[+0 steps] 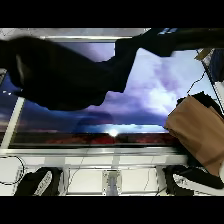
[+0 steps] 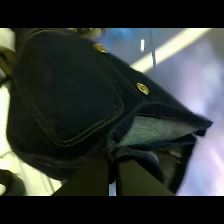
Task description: Fold the clothes and pants, and hang the long-sleeved shirts on hangers.
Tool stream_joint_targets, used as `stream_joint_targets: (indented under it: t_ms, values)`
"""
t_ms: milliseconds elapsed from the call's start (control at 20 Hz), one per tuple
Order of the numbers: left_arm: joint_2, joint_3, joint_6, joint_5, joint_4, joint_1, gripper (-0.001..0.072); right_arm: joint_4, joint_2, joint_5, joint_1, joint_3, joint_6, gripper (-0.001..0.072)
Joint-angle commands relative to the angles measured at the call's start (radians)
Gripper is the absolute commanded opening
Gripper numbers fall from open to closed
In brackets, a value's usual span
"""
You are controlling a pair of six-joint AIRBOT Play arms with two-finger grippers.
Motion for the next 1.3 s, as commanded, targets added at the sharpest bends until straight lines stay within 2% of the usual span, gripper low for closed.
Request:
stream_joint_targets:
  t_ms: [0, 150, 250, 400, 500, 600, 700, 800, 850, 900, 950, 1000, 1100, 1200, 1250]
  values:
    - [0.006, 0.153, -0.031, -0.150, -0.008, 0.005, 0.0043, -0.006, 0.158, 0.006, 0.027, 0.016, 0.091, 0.0010]
    - [0.002, 0.149, -0.063, -0.258, 0.008, 0.005, 0.0043, -0.047, 0.178, 0.011, 0.027, 0.016, 0.123, 0.0010]
    - [-0.022, 0.105, -0.109, -0.354, 0.042, 0.004, 0.0044, -0.168, 0.177, 0.005, 0.026, -0.054, 0.127, 0.0010]
    - [-0.071, -0.121, -0.102, -0.378, 0.053, 0.004, 0.0044, -0.246, 0.122, -0.020, 0.026, -0.253, 0.122, 0.0009]
    - [-0.138, -0.311, -0.064, -0.340, 0.053, 0.004, 0.0045, -0.254, 0.035, -0.109, 0.026, -0.350, 0.114, 0.0009]
    - [-0.229, -0.425, -0.021, -0.243, 0.053, 0.004, 0.0045, -0.259, -0.101, -0.237, 0.024, -0.376, 0.115, 0.0009]
    - [-0.362, -0.463, -0.010, -0.120, 0.053, 0.004, 0.0045, -0.238, -0.257, -0.411, 0.025, -0.376, 0.116, 0.0009]
    - [-0.494, -0.462, -0.006, 0.015, 0.043, 0.004, 0.0054, -0.145, -0.415, -0.636, 0.027, -0.375, 0.117, 0.0011]
    - [-0.546, -0.457, 0.003, 0.074, 0.042, 0.006, 0.0245, -0.058, -0.489, -0.762, 0.027, -0.375, 0.117, 0.0027]
    - [-0.590, -0.443, 0.008, 0.121, 0.040, 0.015, 0.0555, 0.029, -0.544, -0.877, 0.027, -0.375, 0.117, 0.0199]
    - [-0.616, -0.417, 0.008, 0.143, 0.039, 0.032, 0.0615, 0.119, -0.586, -0.975, 0.026, -0.372, 0.117, 0.0536]
    - [-0.626, -0.383, 0.009, 0.151, 0.044, 0.058, 0.0610, 0.145, -0.608, -1.017, 0.020, -0.357, 0.115, 0.0581]
    - [-0.606, -0.328, 0.019, 0.149, 0.045, 0.136, 0.0610, 0.066, -0.613, -0.979, -0.013, -0.325, 0.115, 0.0581]
    - [-0.544, -0.323, 0.019, 0.121, 0.046, 0.230, 0.0610, -0.043, -0.596, -0.776, -0.077, -0.274, 0.116, 0.0565]
    - [-0.518, -0.323, 0.019, 0.056, 0.047, 0.273, 0.0610, -0.076, -0.583, -0.636, -0.121, -0.249, 0.116, 0.0550]
